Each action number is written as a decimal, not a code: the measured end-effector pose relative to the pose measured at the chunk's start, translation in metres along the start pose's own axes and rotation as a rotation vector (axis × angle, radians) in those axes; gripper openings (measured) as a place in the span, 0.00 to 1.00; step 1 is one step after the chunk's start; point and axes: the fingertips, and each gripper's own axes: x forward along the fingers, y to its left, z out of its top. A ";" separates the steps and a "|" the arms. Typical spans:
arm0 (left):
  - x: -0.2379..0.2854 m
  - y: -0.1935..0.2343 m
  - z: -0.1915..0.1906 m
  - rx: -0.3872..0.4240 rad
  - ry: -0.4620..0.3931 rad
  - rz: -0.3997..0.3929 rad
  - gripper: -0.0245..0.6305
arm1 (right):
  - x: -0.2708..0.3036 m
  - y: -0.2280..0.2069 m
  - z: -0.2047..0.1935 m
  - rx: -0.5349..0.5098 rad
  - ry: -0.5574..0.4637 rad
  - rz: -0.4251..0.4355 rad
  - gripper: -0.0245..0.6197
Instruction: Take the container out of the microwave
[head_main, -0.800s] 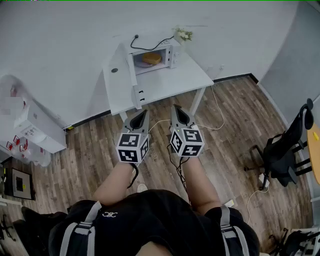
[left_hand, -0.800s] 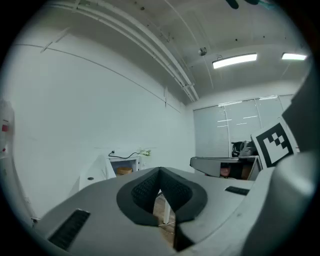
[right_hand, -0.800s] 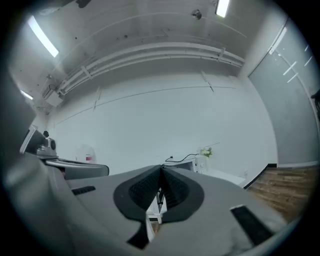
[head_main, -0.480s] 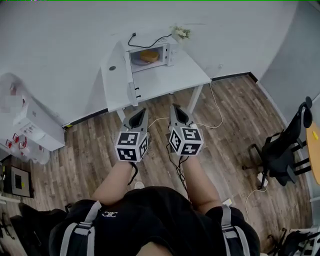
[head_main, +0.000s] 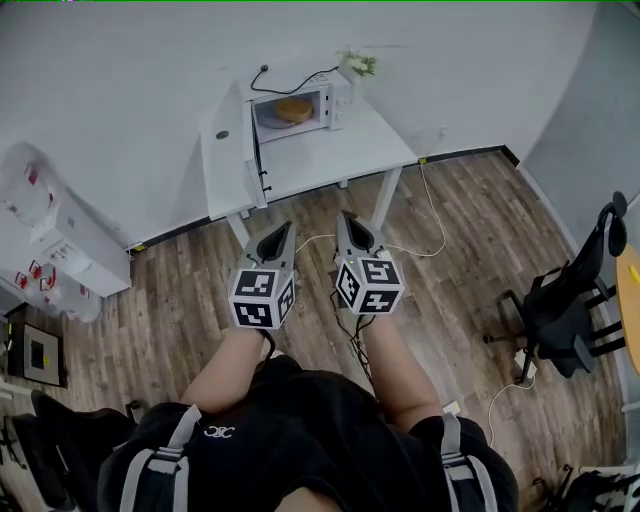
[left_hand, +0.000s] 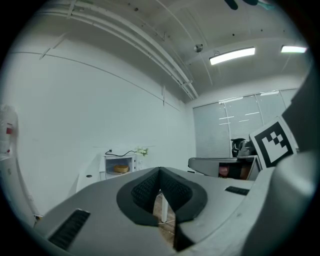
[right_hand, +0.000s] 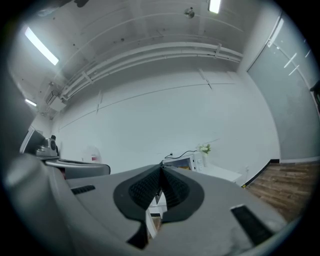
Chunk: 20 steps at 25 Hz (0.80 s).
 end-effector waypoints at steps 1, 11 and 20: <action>0.000 -0.004 -0.002 0.004 0.004 0.001 0.06 | -0.002 -0.003 -0.002 0.000 0.004 0.002 0.04; 0.031 -0.006 -0.003 0.010 -0.005 -0.001 0.06 | 0.016 -0.028 -0.005 -0.034 0.015 0.017 0.04; 0.097 0.013 -0.019 -0.006 -0.006 -0.011 0.06 | 0.070 -0.066 -0.023 -0.060 0.032 0.012 0.04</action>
